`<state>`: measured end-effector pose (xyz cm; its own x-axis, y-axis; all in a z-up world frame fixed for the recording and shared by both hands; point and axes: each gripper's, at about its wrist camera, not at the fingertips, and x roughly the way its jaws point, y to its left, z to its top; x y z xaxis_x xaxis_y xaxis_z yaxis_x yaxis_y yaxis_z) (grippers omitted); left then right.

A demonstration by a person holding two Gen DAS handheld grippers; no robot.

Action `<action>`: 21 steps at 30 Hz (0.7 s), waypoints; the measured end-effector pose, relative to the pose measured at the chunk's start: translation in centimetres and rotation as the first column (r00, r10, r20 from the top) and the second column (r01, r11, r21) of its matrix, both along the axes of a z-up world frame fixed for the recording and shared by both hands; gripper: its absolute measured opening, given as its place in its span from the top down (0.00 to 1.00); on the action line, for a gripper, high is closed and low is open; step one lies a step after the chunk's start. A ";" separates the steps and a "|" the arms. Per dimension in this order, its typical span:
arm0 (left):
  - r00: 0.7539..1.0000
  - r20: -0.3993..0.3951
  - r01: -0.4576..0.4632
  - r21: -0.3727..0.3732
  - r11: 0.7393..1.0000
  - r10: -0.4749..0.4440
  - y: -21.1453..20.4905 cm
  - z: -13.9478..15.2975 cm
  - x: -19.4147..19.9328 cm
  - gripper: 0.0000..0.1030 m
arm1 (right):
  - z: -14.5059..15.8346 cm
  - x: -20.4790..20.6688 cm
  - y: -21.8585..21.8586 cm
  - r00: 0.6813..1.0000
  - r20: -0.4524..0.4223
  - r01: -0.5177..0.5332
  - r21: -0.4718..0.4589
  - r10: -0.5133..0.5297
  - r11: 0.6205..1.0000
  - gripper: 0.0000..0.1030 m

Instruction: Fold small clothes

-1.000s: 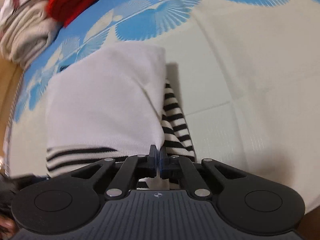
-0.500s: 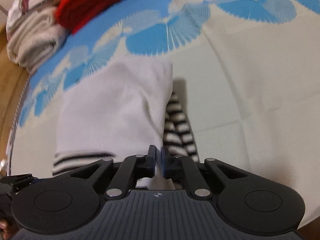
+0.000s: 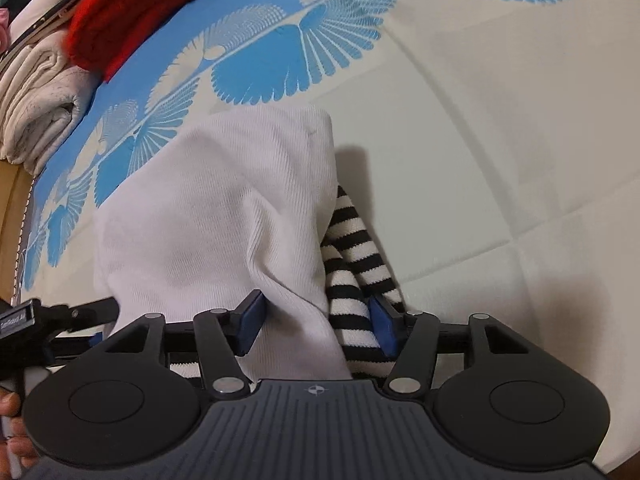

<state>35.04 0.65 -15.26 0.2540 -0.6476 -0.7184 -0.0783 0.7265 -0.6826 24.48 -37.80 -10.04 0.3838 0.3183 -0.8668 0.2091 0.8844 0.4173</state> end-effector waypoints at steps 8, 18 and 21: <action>0.984 0.179 0.002 0.055 0.998 -0.012 0.8 4.5 1.7 0.59 | 1.2 0.3 0.4 0.997 0.059 0.045 0.051 -0.048 0.998 0.88; 0.877 0.461 -0.234 0.163 0.958 0.136 7.2 10.1 4.7 0.46 | 5.2 5.5 5.8 0.929 0.370 -0.027 0.128 -0.022 0.991 0.90; 0.896 0.420 -0.227 0.153 0.962 0.145 8.5 10.2 4.8 0.46 | 5.2 7.6 7.7 0.917 0.398 -0.024 0.087 -0.013 0.996 0.90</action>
